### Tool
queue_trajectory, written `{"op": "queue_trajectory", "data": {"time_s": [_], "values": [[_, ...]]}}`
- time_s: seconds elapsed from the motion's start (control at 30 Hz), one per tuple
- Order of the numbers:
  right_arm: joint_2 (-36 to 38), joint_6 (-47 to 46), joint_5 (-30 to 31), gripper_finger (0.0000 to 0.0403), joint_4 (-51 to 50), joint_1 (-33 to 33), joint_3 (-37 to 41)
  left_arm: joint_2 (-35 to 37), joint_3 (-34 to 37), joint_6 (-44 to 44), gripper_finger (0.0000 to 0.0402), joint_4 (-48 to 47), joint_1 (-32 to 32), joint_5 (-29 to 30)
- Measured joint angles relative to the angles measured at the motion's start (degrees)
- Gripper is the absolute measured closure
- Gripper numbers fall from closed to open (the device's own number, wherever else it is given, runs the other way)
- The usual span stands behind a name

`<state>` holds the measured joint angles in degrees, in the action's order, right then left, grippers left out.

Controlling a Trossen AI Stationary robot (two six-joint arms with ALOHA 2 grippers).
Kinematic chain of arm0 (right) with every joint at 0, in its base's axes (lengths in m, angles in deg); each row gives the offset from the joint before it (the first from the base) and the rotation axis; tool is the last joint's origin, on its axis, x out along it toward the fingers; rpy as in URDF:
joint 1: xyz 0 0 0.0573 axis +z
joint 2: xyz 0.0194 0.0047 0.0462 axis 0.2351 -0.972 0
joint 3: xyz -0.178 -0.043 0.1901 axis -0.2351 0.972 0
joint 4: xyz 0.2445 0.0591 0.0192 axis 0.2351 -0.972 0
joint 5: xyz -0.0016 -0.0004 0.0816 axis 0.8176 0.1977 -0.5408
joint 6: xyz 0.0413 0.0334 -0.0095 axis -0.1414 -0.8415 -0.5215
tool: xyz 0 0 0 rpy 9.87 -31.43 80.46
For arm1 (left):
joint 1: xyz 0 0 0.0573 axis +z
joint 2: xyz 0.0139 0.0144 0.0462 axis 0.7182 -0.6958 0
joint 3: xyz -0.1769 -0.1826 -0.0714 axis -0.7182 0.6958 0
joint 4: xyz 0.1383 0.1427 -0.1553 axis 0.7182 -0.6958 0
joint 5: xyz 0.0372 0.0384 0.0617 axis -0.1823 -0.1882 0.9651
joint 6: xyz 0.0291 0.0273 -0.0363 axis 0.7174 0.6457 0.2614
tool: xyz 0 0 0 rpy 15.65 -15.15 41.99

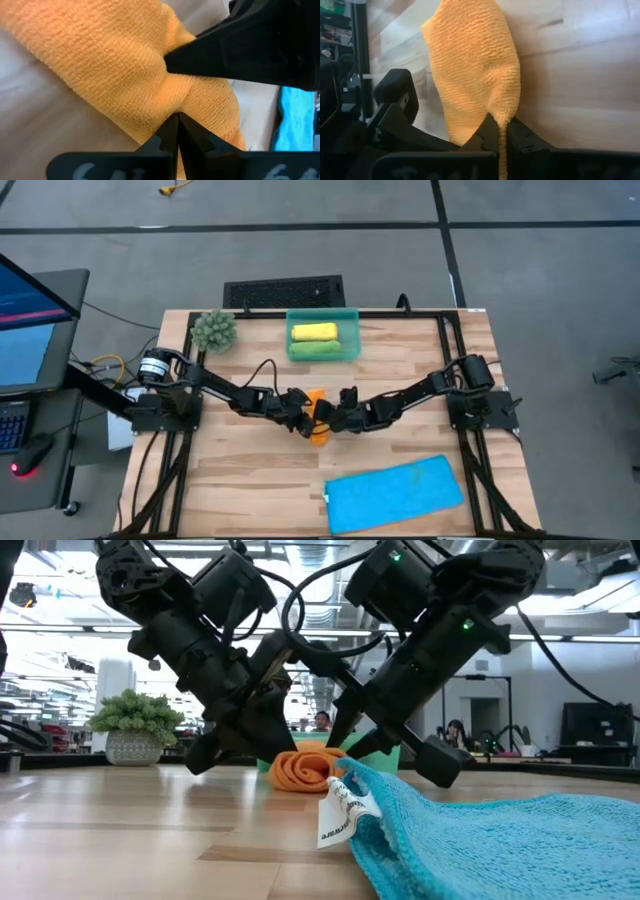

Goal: Roll microfiber towels into tight, uniform cylinder then place into a basket
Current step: Put the rolled orange towel into the blue bin

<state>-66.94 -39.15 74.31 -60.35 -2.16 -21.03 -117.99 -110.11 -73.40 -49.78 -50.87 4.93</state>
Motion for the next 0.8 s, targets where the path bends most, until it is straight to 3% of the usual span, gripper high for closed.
{"op": "queue_trajectory", "data": {"time_s": [0.07,0.33,0.8], "values": [[0.02,1.54,-0.01,0.0387,0.06,-0.19,-0.01,0.00,0.00,0.28,0.0401,-0.12,0.18,0.21],[0.56,4.57,-0.29,0.0387,-0.53,-0.52,-0.10,2.76,-0.02,5.13,0.0401,-4.81,0.47,0.22],[9.27,20.35,-0.55,0.0388,-3.11,-4.57,-0.14,21.55,-0.02,14.71,0.0401,-28.79,0.54,8.92]]}}
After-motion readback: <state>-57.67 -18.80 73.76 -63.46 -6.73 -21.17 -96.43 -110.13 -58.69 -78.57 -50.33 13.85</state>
